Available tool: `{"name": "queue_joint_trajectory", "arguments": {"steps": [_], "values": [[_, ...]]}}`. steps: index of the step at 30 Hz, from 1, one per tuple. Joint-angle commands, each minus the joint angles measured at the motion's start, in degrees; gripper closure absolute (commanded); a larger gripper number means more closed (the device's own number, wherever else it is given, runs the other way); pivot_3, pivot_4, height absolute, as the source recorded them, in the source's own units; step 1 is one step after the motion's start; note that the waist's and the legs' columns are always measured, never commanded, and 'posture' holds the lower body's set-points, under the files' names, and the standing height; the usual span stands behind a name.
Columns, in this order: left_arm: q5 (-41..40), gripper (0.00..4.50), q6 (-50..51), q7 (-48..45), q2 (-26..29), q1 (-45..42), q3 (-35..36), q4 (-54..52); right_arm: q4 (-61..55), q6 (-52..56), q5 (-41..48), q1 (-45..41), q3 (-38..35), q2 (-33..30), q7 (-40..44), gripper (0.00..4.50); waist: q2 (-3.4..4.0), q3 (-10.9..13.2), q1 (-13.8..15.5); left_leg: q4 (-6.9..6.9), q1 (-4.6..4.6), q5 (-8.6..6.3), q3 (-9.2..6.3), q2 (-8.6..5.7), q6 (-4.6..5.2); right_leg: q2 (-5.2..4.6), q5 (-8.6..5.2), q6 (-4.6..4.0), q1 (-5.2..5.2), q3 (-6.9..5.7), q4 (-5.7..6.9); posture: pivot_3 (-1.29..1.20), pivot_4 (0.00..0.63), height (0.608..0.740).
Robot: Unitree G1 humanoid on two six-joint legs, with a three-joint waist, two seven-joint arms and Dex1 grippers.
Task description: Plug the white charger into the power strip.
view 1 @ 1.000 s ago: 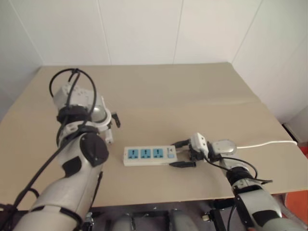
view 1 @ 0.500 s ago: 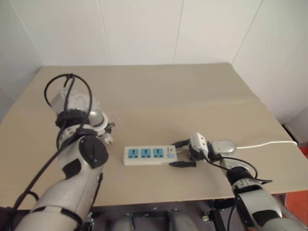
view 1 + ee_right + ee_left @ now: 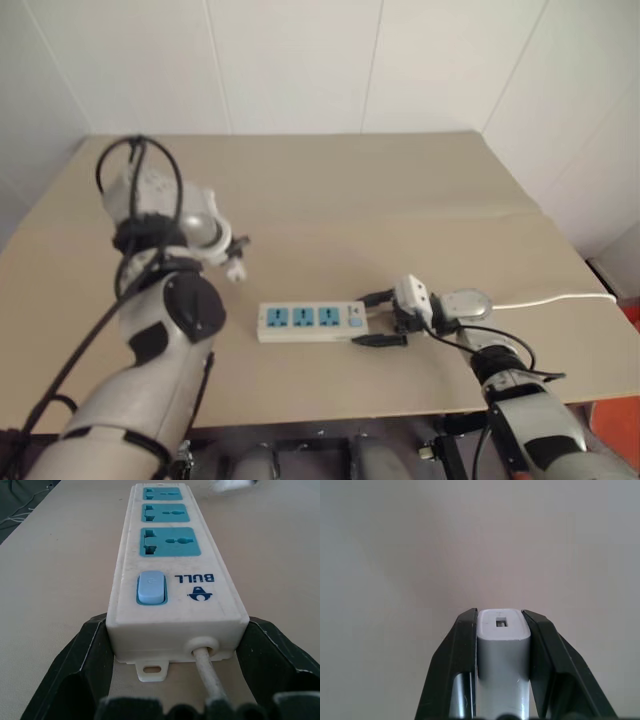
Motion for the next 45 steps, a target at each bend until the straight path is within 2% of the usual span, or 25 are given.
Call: {"name": "queue_joint_trajectory", "arguments": {"steps": [1, 3, 5, 7, 9, 12, 15, 18, 22, 25, 28, 38, 45], "values": [[-13.24, 3.47, 0.23, -15.44, 5.04, 1.95, -14.88, -10.74, 2.06, 0.86, -3.10, 1.70, 1.00, -0.50, -1.86, 1.07, 0.07, -0.04, -0.15, -0.02, 0.04, 0.00, -0.01, 0.01, 0.00, 0.00, 0.00, 0.00, 0.01, 0.02, 0.00, 0.00, 0.150, 0.740], [-19.54, 3.47, 0.23, -25.07, 8.21, 8.54, -21.08, -22.34, 1.85, 0.80, -2.99, 1.81, 0.96, -0.45, -1.98, 1.07, 0.39, -0.23, -0.24, -0.16, 0.20, -0.03, 0.06, 0.03, -0.05, -0.02, 0.00, 0.00, 0.06, 0.13, 0.02, 0.00, 0.150, 0.740], [-25.59, 3.47, -0.93, -36.36, 11.57, 15.58, -24.08, -31.74, 1.50, 0.81, -2.92, 1.94, 0.98, -0.45, -2.11, 1.07, 0.47, -0.27, -0.17, -0.18, 0.37, -0.08, 0.14, 0.06, -0.13, 0.00, 0.00, -0.01, 0.12, 0.19, 0.10, 0.00, 0.150, 0.740], [-27.30, 3.47, -10.92, -46.88, 14.65, 24.90, -27.37, -42.84, 0.90, 1.04, -2.76, 2.14, 1.07, -0.47, -1.95, 1.07, 0.45, -0.25, -0.01, -0.14, 0.36, -0.03, 0.19, 0.08, -0.20, 0.06, -0.01, -0.01, 0.11, 0.16, 0.10, 0.00, 0.150, 0.740], [-29.50, 3.47, -18.73, -56.52, 15.89, 32.33, -27.20, -48.31, 0.46, 1.43, -2.65, 2.32, 1.28, -0.65, -1.31, 1.07, 0.42, -0.24, 0.10, -0.12, 0.32, 0.02, 0.30, 0.07, -0.28, 0.06, 0.00, -0.02, 0.11, 0.19, 0.02, 0.00, 0.150, 0.740], [-33.89, 3.47, -29.47, -67.08, 12.65, 41.36, -21.76, -50.10, -0.22, 1.58, -2.74, 2.84, 1.65, -1.01, -0.36, 1.07, 0.40, -0.24, 0.35, -0.09, 0.29, 0.04, 0.51, 0.08, -0.29, 0.07, 0.00, -0.03, 0.16, 0.13, -0.11, 0.00, 0.150, 0.740], [-27.95, 3.47, -50.51, -70.52, 6.64, 50.39, -20.20, -53.70, -0.16, 1.57, -2.56, 2.83, 1.66, -1.12, 0.51, 1.07, 0.44, -0.26, 0.51, -0.10, 0.36, 0.02, 0.59, 0.10, -0.24, 0.07, 0.01, -0.07, 0.33, 0.13, -0.36, 0.00, 0.150, 0.740], [-31.83, 3.47, -46.51, -77.78, 8.73, 49.28, -22.89, -47.67, 0.57, 1.11, -3.13, 2.16, 1.85, -1.01, 0.21, 1.07, 0.37, -0.24, 0.55, -0.09, 0.29, 0.00, 0.61, 0.12, -0.14, 0.13, 0.03, -0.10, 0.34, 0.12, -0.48, 0.00, 0.150, 0.740], [-28.82, 3.47, -49.18, -83.96, 9.40, 47.92, -30.25, -45.86, 1.05, 0.75, -3.44, 1.67, 1.96, -0.61, -0.09, 1.07, 0.37, -0.24, 0.48, -0.04, 0.31, -0.04, 0.62, 0.06, 0.02, 0.12, 0.02, -0.09, 0.45, 0.14, -0.55, 0.00, 0.150, 0.740], [-25.24, 3.47, -55.25, -93.67, 10.13, 47.91, -36.80, -43.70, 1.03, 0.33, -3.74, 1.77, 2.29, -0.30, -0.35, 1.07, 0.37, -0.24, 0.08, -0.04, 0.35, -0.07, 0.65, 0.07, 0.07, 0.13, 0.02, -0.08, 0.52, 0.16, -0.59, 0.00, 0.150, 0.740], [-23.01, 3.47, -61.25, -99.22, 8.91, 47.64, -39.82, -40.26, 0.70, 0.37, -3.91, 1.84, 2.49, 0.06, -0.73, 1.07, 0.38, -0.24, -0.05, -0.04, 0.35, -0.08, 0.66, 0.10, 0.09, 0.18, 0.02, -0.08, 0.50, 0.17, -0.60, 0.00, 0.150, 0.740], [-15.20, 3.47, -78.29, -107.21, 2.37, 44.82, -43.73, -25.31, -1.39, 0.69, -3.83, 3.69, 2.65, 0.08, -1.39, 1.07, 0.37, -0.24, -0.05, -0.03, 0.36, -0.09, 0.67, 0.12, 0.14, 0.23, 0.02, -0.08, 0.51, 0.21, -0.60, 0.00, 0.150, 0.740], [-13.83, 3.47, -81.27, -109.09, 0.23, 43.47, -43.83, -20.43, -2.45, 0.96, -3.95, 4.46, 2.94, 0.22, -1.67, 1.07, 0.37, -0.24, -0.09, -0.03, 0.36, -0.10, 0.67, 0.13, 0.17, 0.25, 0.01, -0.07, 0.51, 0.22, -0.60, 0.00, 0.150, 0.740]]}}
